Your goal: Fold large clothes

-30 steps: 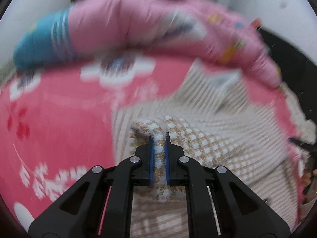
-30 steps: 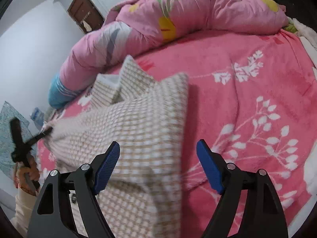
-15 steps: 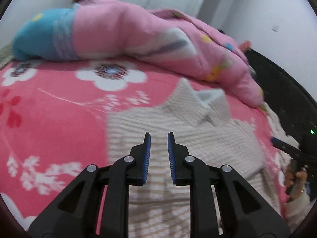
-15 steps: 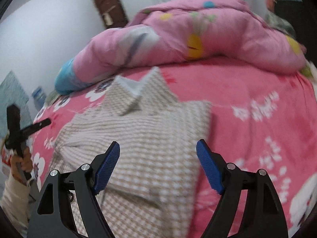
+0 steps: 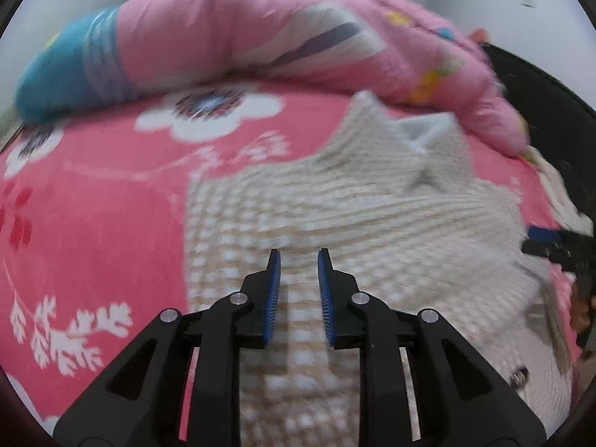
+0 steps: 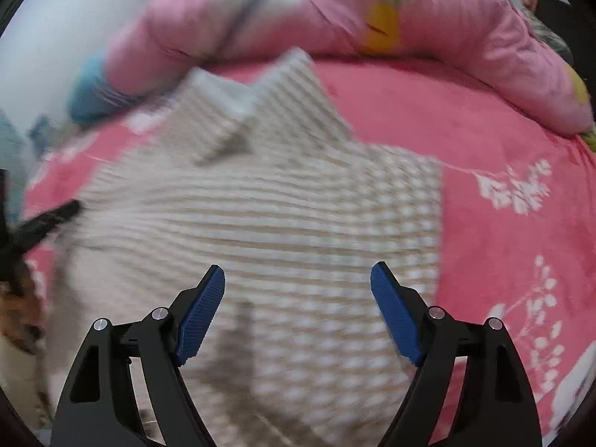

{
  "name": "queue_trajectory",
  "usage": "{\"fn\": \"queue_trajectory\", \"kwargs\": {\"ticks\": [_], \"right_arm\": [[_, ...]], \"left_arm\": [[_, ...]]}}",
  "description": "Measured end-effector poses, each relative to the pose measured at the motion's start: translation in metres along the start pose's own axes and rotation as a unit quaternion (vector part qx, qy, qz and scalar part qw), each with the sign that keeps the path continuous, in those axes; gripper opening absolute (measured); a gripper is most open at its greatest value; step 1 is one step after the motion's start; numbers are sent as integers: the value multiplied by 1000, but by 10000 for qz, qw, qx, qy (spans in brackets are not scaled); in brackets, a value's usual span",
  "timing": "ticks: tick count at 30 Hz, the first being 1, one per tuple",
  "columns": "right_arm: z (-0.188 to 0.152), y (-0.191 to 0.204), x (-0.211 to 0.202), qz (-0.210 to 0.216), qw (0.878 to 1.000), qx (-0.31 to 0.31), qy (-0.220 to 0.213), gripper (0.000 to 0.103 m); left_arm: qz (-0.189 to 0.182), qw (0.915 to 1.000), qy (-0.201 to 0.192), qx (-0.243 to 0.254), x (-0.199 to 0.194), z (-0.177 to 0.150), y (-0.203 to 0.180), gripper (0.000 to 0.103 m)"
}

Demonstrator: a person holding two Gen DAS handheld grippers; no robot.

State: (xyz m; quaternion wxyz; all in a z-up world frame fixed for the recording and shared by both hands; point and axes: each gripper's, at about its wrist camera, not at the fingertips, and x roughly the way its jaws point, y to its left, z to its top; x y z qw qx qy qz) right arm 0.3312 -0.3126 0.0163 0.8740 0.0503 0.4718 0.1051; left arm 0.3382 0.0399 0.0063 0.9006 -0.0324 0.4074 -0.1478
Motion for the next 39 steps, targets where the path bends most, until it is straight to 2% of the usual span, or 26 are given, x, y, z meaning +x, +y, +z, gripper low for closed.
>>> {"fn": "queue_trajectory", "kwargs": {"ticks": [2, 3, 5, 6, 8, 10, 13, 15, 16, 18, 20, 23, 25, 27, 28, 30, 31, 32, 35, 36, 37, 39], "right_arm": [[1, 13, -1, -9, 9998, -188, -95, 79], [3, 17, 3, -28, 9996, -251, -128, 79], [13, 19, 25, -63, 9998, -151, -73, 79], [16, 15, 34, -70, 9999, -66, -68, 79], [23, 3, 69, -389, 9991, 60, 124, 82], [23, -6, 83, -288, 9988, 203, 336, 83], [29, 0, 66, -428, 9980, 249, 398, 83], [26, 6, 46, -268, 9989, 270, 277, 83], [20, 13, 34, -34, 9997, 177, 148, 83], [5, 28, 24, 14, 9999, -164, 27, 83], [-8, 38, 37, -184, 9987, -422, 218, 87], [-16, 44, 47, -428, 9974, -541, 204, 89], [-15, 51, 32, -491, 9981, -285, 224, 89], [-22, 62, 12, -169, 9992, -371, -25, 89], [-26, 68, 9, -208, 9986, -476, -57, 89], [-35, 73, 20, -421, 9968, -659, 147, 90], [-38, 71, 30, -422, 9970, -609, 226, 93], [-37, 67, 33, -377, 9977, -498, 268, 94], [-29, 69, 17, -439, 9983, -146, 345, 93], [-32, 76, 0, -240, 9993, -144, 256, 93], [-40, 78, -11, -113, 9996, -190, 196, 93], [-56, 90, -39, -69, 9994, -344, 51, 93]], "left_arm": [[-114, 9997, 33, 217, -2, 0, -13, 32], [-91, 9995, 114, 276, 3, 0, -18, 33], [333, 9969, 550, 456, 30, -4, -28, 34], [434, 9960, 606, 485, 37, -6, -28, 34], [437, 9969, 411, 501, 41, -9, -28, 34], [353, 9978, 406, 399, 40, -9, -23, 34], [306, 9982, 351, 365, 27, -6, -24, 34], [159, 9986, 210, 464, 15, -7, -27, 34], [0, 9984, 152, 540, 7, -11, -31, 36], [-89, 9979, 198, 606, 6, -19, -35, 47], [124, 9965, 378, 737, 21, -33, -39, 51], [612, 9912, 230, 1154, 19, -43, -56, 51], [578, 9920, 227, 1096, 4, -40, -62, 51], [403, 9923, 8, 1169, -15, -42, -67, 59], [463, 9908, -107, 1264, -23, -46, -71, 68], [578, 9891, 76, 1351, -17, -54, -75, 69], [672, 9881, 388, 1327, -4, -60, -74, 71], [694, 9879, 461, 1310, 2, -66, -73, 71], [668, 9923, 358, 983, -19, -66, -69, 71], [587, 9941, 335, 844, -28, -66, -66, 71], [490, 9962, 234, 685, -43, -67, -63, 71], [561, 9967, 68, 586, -67, -71, -59, 77]]}}
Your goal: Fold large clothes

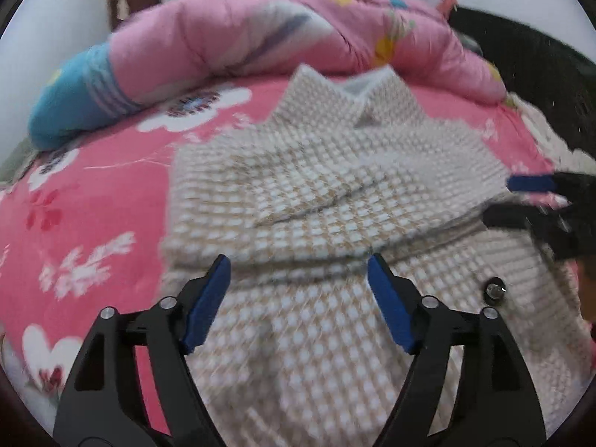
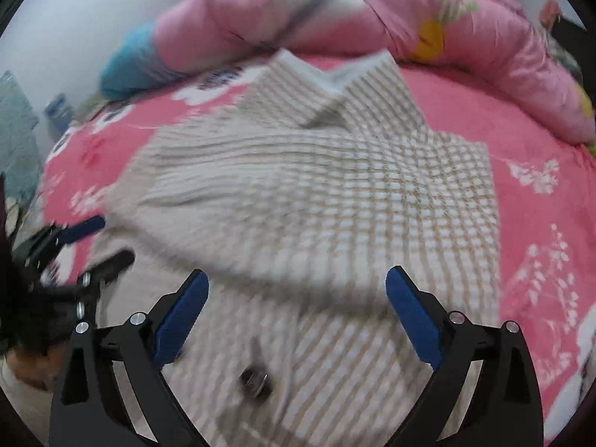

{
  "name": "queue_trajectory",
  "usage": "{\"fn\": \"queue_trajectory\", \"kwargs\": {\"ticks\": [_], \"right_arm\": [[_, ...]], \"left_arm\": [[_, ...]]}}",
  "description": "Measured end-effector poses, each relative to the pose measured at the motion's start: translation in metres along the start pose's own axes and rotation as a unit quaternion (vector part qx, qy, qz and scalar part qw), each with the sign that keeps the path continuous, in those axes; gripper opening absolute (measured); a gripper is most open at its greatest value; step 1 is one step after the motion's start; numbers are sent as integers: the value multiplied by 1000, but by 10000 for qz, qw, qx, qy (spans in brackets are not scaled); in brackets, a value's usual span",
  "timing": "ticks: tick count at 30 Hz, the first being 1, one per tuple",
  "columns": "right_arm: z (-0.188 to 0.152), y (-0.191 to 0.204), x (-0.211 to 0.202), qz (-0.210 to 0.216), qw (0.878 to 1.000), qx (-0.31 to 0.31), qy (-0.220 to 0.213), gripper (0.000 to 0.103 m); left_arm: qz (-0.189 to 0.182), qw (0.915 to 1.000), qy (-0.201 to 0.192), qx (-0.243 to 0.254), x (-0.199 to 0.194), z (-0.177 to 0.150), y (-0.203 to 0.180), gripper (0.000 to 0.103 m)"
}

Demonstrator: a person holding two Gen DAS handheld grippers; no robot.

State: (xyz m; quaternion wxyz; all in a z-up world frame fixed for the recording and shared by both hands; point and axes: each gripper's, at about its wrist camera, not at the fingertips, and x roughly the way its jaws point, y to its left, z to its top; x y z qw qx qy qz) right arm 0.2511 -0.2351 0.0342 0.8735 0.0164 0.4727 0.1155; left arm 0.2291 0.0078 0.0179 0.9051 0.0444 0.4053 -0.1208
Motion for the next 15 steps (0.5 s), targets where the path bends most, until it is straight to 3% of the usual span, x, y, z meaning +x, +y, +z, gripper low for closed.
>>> {"fn": "queue_trajectory", "kwargs": {"ticks": [4, 7, 12, 15], "right_arm": [[-51, 22, -45, -23, 9998, -186, -79, 94], [-92, 36, -61, 54, 9997, -144, 182, 95], [-148, 54, -55, 22, 9981, -13, 622, 95], [-161, 59, -35, -101, 9960, -99, 888, 97]], "left_arm": [[56, 9997, 5, -230, -40, -29, 4, 84], [69, 9993, 177, -318, -59, -63, -4, 85], [233, 9969, 480, -586, -65, -118, -15, 85], [274, 9948, 625, -755, -54, -139, -17, 85]]}}
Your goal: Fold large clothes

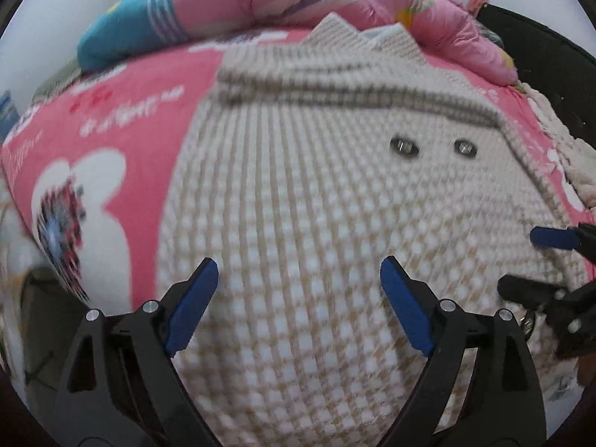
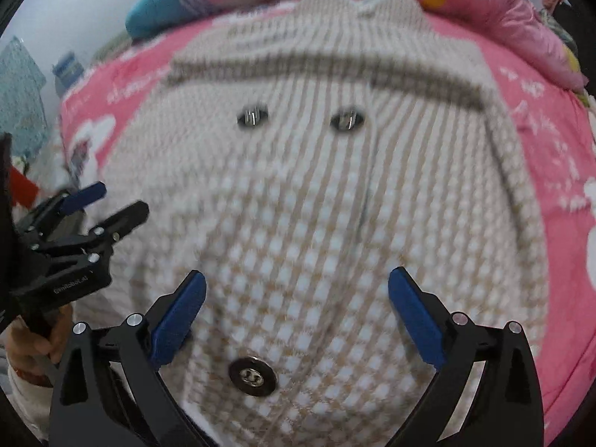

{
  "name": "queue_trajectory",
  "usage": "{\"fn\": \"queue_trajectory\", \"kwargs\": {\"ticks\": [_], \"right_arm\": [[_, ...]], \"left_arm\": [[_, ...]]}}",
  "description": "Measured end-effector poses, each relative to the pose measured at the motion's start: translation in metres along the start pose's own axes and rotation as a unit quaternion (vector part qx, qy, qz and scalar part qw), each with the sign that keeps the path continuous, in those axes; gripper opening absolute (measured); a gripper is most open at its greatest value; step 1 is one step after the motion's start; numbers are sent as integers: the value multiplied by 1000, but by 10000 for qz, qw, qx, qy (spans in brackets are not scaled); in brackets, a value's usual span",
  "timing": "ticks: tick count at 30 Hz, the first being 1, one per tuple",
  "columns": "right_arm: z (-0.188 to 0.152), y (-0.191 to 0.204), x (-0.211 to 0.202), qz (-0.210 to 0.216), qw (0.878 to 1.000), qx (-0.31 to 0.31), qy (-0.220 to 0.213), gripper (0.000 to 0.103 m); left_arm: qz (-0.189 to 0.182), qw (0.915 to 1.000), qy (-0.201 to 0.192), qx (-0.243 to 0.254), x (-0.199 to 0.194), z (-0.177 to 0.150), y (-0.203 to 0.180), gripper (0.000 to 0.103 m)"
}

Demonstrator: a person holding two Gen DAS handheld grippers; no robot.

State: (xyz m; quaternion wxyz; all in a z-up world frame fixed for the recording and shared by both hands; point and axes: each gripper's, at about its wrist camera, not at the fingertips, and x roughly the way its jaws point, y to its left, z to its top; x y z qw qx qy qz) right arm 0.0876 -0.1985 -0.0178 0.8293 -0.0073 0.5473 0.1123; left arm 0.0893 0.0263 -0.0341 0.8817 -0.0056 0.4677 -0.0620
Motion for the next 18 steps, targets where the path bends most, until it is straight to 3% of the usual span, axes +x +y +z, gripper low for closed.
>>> {"fn": "queue_trajectory", "kwargs": {"ticks": [4, 18], "right_arm": [[-9, 5, 7, -235, 9997, -77, -52, 97], [-30, -5, -2, -117, 9991, 264, -317, 97]], "left_arm": [[176, 9997, -170, 30, 3, -11, -2, 90], [76, 9999, -113, -81, 6, -14, 3, 95]]}}
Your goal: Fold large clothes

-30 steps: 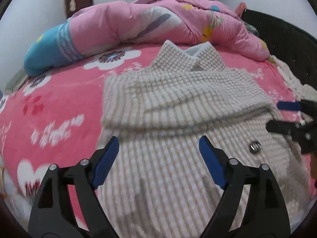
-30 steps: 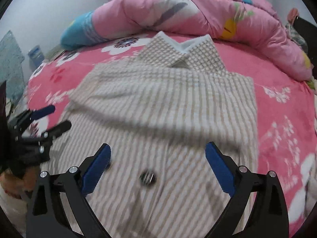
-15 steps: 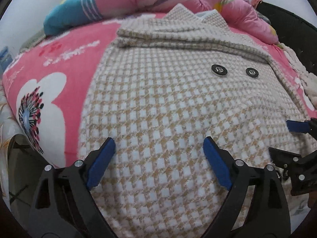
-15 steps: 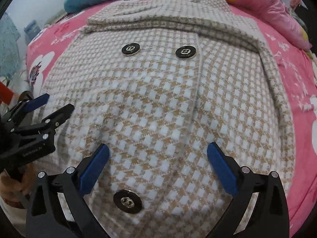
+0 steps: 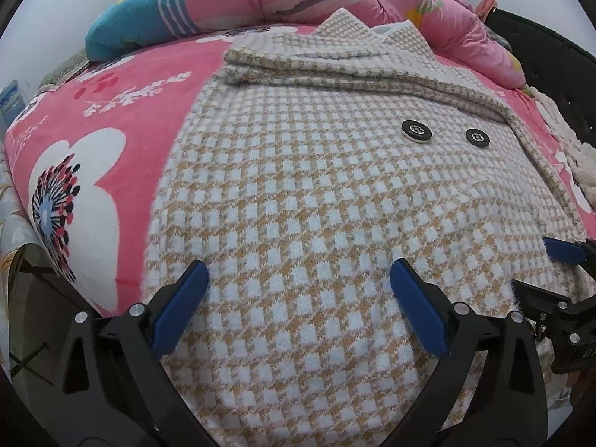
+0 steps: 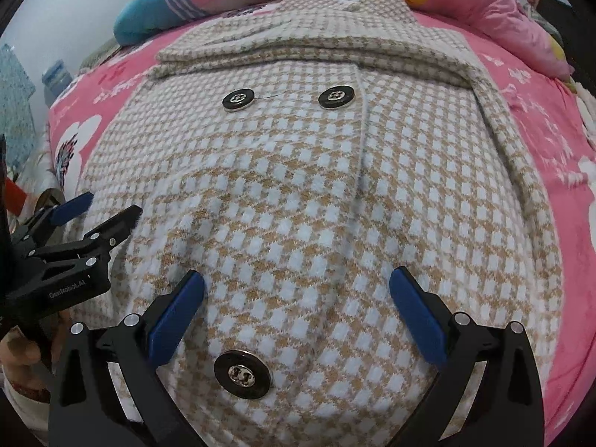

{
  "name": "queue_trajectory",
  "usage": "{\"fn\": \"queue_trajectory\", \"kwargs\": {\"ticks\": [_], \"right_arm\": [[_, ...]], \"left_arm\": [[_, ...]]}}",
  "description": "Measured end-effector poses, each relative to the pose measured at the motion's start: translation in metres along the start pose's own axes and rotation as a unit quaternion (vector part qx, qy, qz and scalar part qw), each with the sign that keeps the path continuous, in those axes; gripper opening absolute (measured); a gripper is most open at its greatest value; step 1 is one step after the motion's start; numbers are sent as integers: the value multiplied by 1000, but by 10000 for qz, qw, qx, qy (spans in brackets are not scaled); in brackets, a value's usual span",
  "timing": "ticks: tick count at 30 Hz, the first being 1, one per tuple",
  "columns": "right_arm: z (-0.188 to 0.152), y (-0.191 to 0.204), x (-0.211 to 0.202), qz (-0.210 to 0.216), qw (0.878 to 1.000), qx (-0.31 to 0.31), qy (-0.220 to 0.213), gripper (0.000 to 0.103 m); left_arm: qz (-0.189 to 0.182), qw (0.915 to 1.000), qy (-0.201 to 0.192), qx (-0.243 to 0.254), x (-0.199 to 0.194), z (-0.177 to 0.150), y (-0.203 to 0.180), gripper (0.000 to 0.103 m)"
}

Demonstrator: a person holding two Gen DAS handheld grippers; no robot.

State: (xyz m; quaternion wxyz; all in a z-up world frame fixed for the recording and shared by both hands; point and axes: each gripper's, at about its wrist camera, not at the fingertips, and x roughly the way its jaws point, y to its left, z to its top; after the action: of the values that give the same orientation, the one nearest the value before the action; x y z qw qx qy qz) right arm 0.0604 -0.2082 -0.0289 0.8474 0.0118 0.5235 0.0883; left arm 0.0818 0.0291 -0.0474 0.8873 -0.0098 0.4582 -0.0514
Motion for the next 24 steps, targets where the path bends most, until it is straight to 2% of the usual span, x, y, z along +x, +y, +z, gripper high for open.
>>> {"fn": "queue_trajectory", "kwargs": {"ticks": [13, 24], "right_arm": [[2, -3, -5, -23, 9999, 80, 122, 97], [-4, 1, -4, 54, 10000, -18, 56, 97]], "left_arm": [[-28, 10000, 51, -15, -1, 1, 1, 95], [-20, 10000, 65, 29, 0, 1, 0, 95]]}}
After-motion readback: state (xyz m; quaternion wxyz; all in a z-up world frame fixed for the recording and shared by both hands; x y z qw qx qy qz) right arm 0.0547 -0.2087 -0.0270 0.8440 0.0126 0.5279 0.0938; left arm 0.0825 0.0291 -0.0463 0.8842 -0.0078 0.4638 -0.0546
